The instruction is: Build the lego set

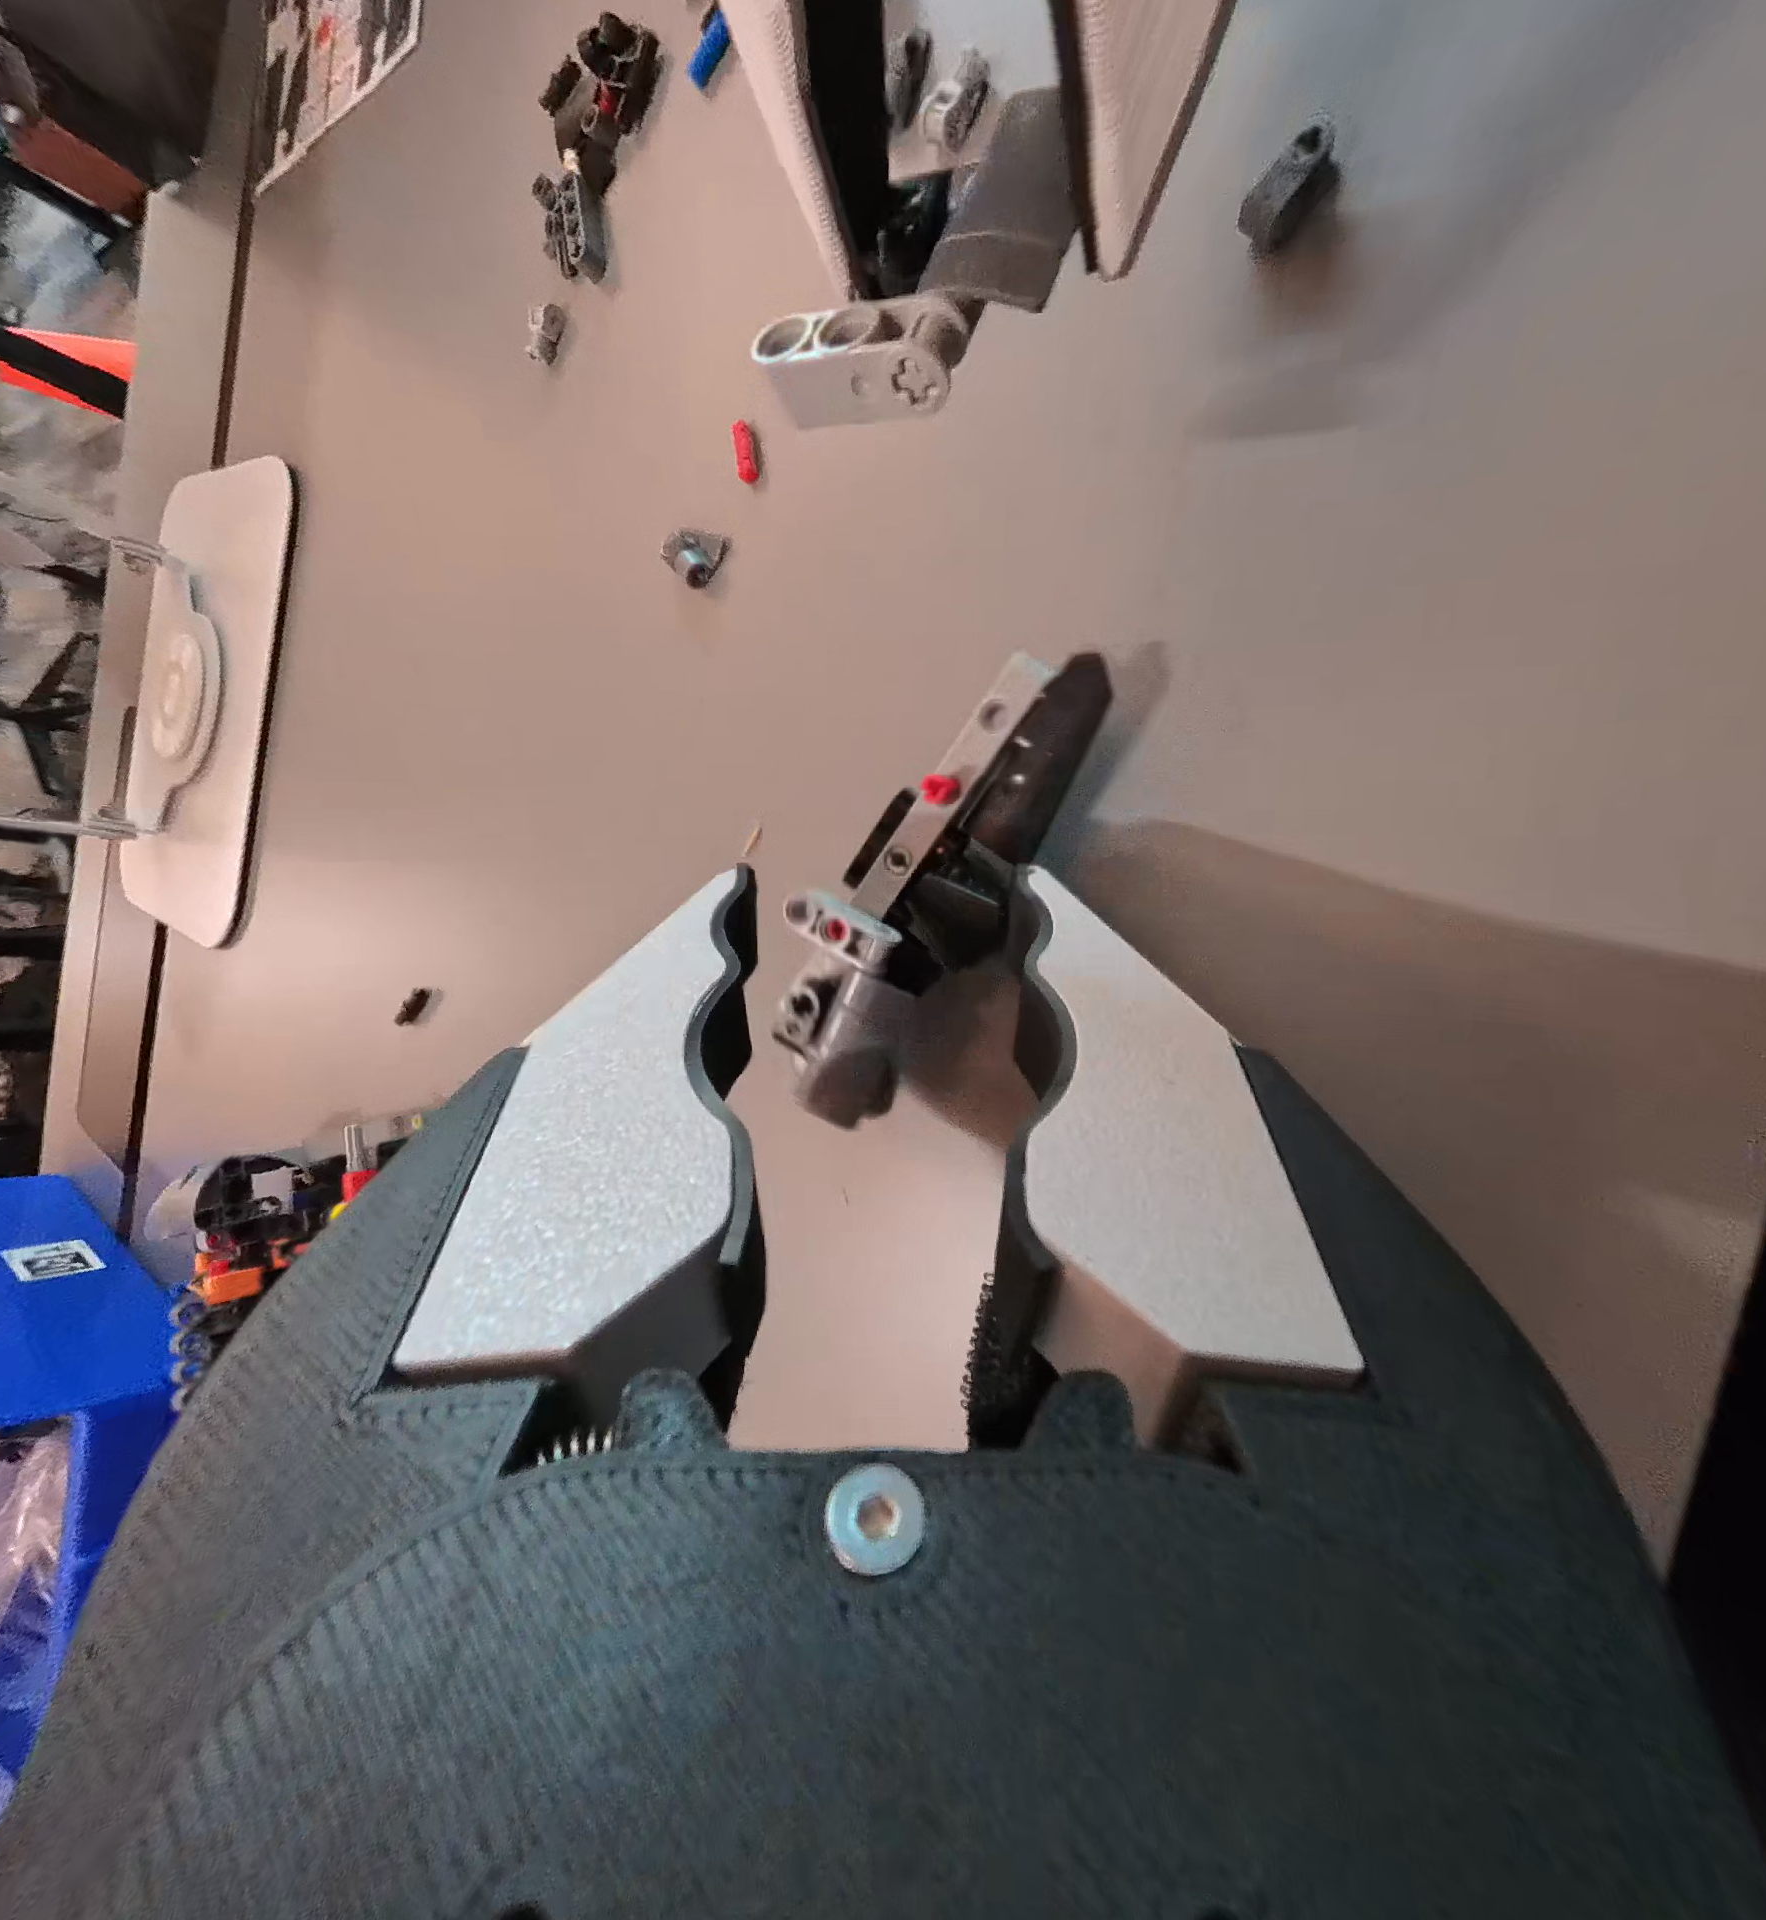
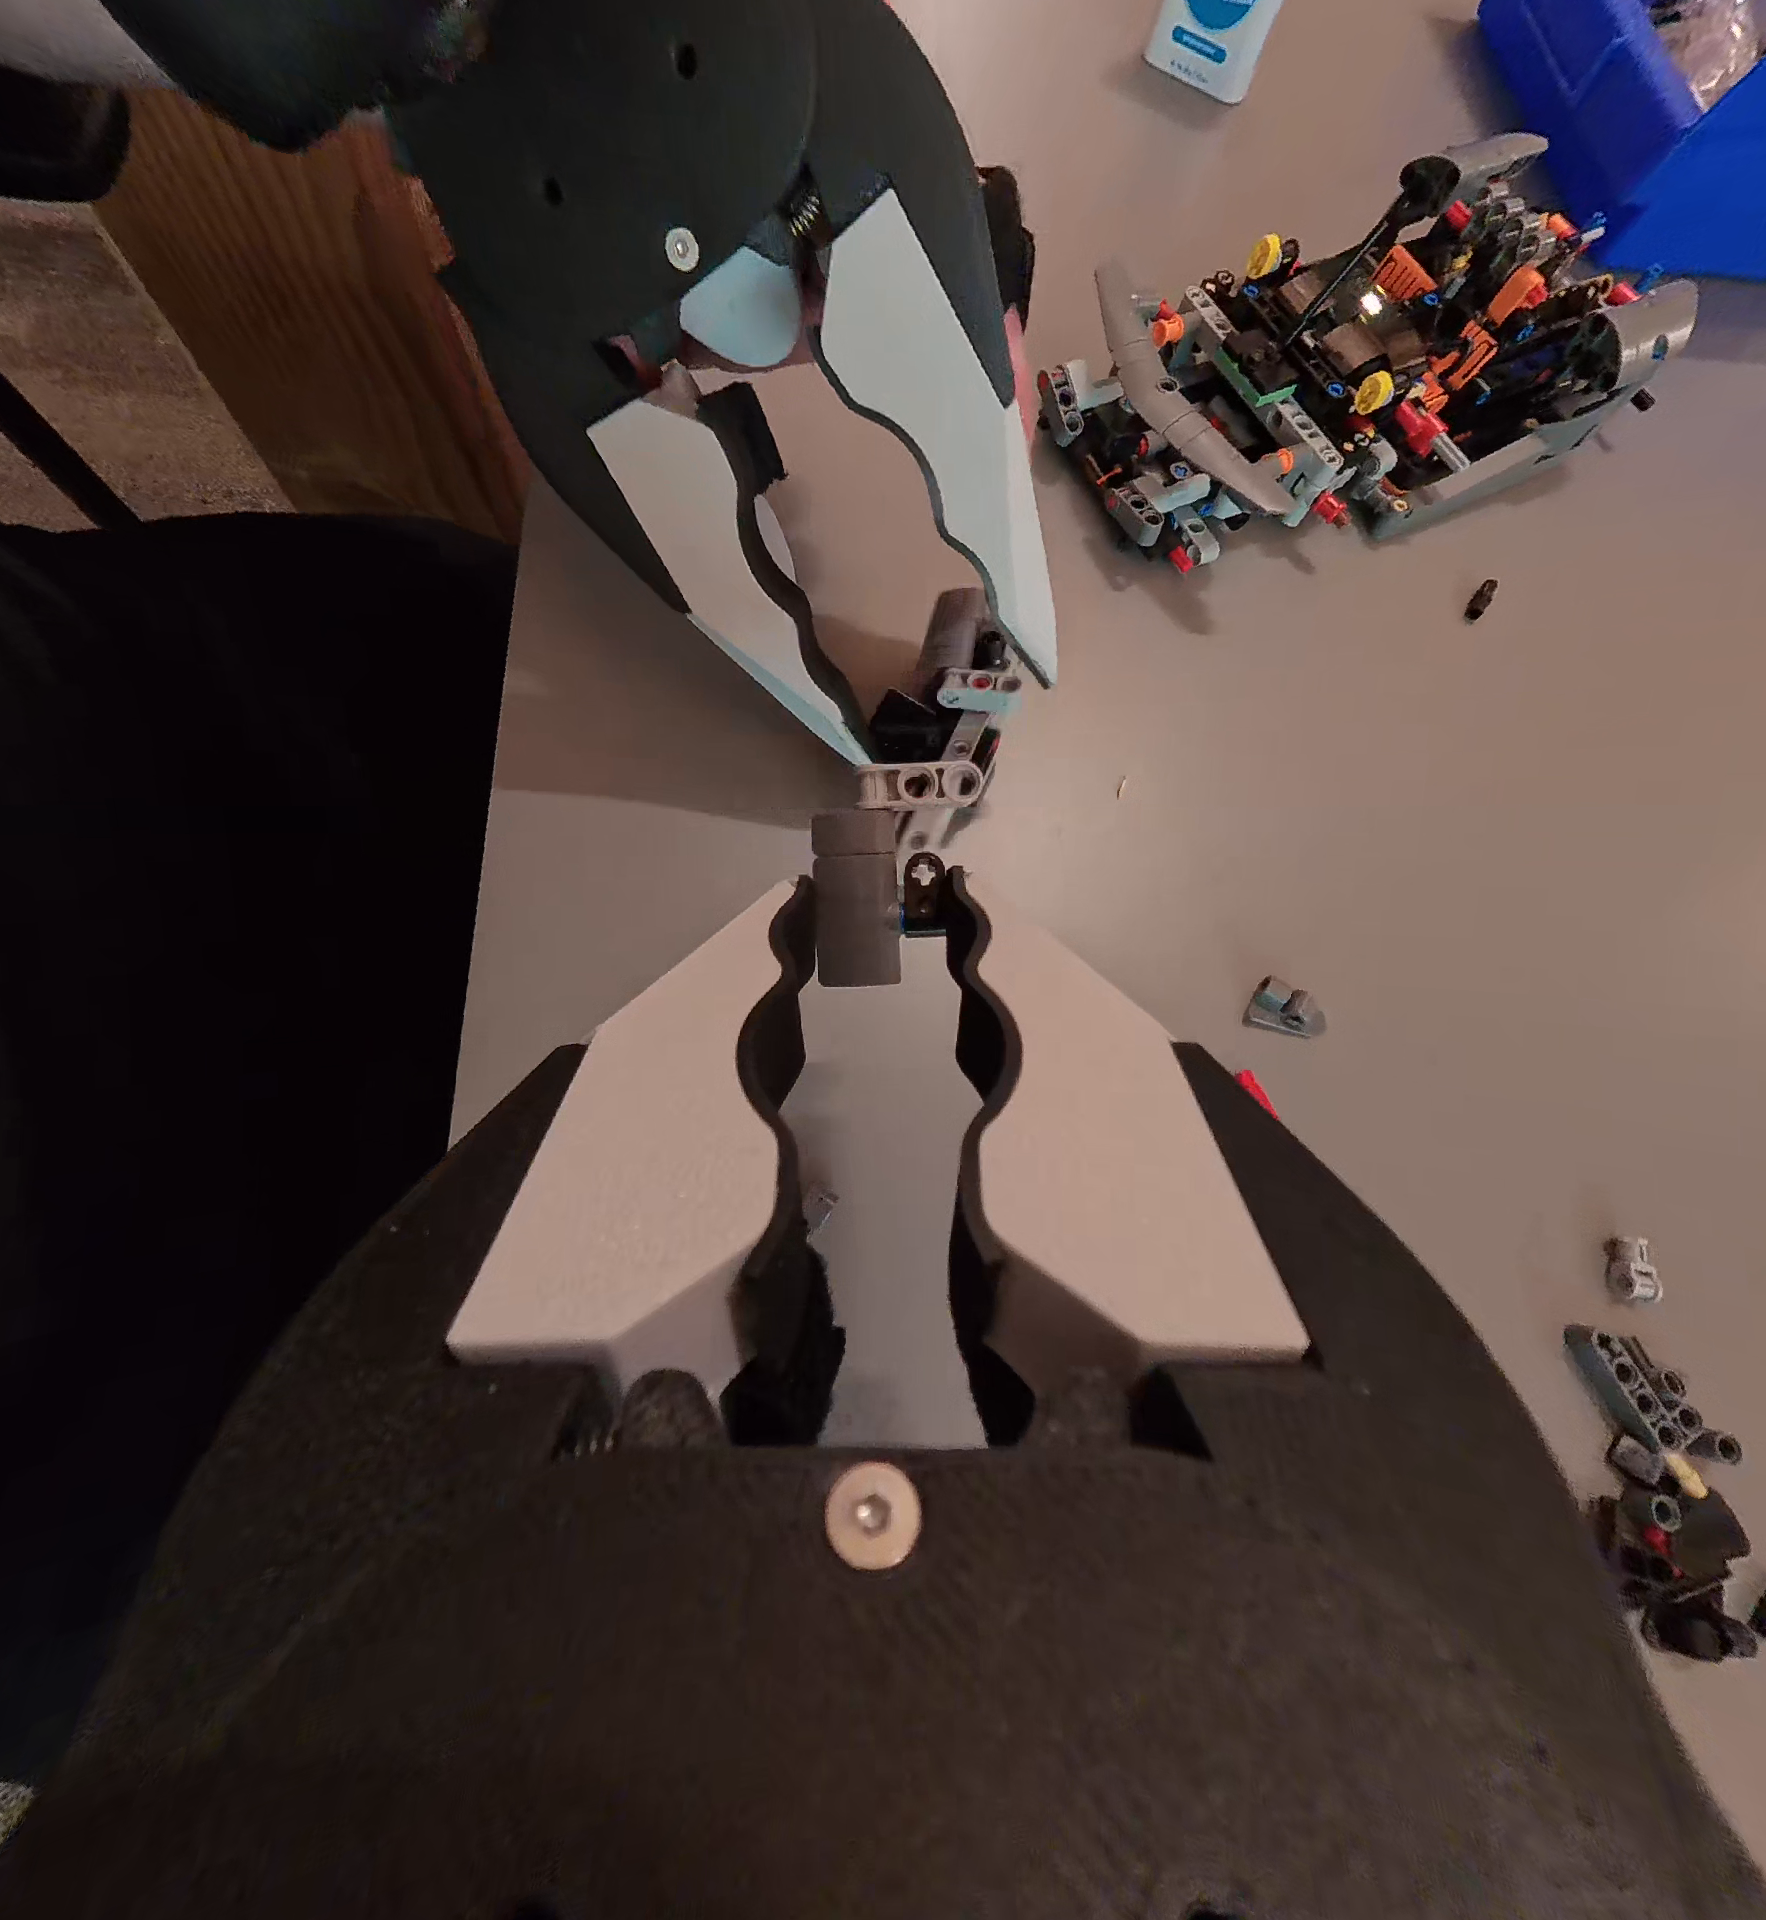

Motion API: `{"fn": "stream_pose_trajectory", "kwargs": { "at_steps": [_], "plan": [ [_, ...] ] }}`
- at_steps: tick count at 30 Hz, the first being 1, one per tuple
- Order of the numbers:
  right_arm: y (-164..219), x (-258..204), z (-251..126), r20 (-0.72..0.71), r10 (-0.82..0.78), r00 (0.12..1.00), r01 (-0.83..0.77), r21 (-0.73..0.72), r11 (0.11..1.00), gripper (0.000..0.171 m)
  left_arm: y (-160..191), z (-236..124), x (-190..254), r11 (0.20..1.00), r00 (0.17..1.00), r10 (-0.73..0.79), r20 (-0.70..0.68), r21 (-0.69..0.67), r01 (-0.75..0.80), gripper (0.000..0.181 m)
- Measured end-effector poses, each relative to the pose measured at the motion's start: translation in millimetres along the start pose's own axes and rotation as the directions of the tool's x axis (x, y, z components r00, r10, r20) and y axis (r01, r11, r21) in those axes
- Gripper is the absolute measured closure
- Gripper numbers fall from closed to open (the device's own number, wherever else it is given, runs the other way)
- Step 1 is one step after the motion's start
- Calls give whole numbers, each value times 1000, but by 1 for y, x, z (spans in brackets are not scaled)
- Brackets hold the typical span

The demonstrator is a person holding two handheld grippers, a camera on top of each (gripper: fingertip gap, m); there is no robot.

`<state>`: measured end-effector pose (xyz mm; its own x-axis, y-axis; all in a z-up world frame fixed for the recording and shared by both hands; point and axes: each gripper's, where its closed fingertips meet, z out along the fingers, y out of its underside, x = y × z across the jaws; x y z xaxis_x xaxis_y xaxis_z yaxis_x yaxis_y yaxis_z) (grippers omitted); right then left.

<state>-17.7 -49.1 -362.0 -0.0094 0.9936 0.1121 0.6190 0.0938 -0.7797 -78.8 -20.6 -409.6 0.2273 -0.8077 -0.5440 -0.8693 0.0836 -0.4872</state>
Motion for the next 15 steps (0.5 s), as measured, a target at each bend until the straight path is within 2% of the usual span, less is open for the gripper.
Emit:
{"fn": "stream_pose_trajectory", "kwargs": {
  "at_steps": [7, 15],
  "plan": [
    [6, 2, -10, -16, 18, 1000, -17, 23, 1000, 149, -9, 13, -7, 1000, 998, -2, 64, -18, 3, 133],
    [11, 5, -16, -18, 35, 999, -34, 48, 998, 149, -3, 14, -10, 999, 996, -30, 84, -38, 33, 135]
  ]
}}
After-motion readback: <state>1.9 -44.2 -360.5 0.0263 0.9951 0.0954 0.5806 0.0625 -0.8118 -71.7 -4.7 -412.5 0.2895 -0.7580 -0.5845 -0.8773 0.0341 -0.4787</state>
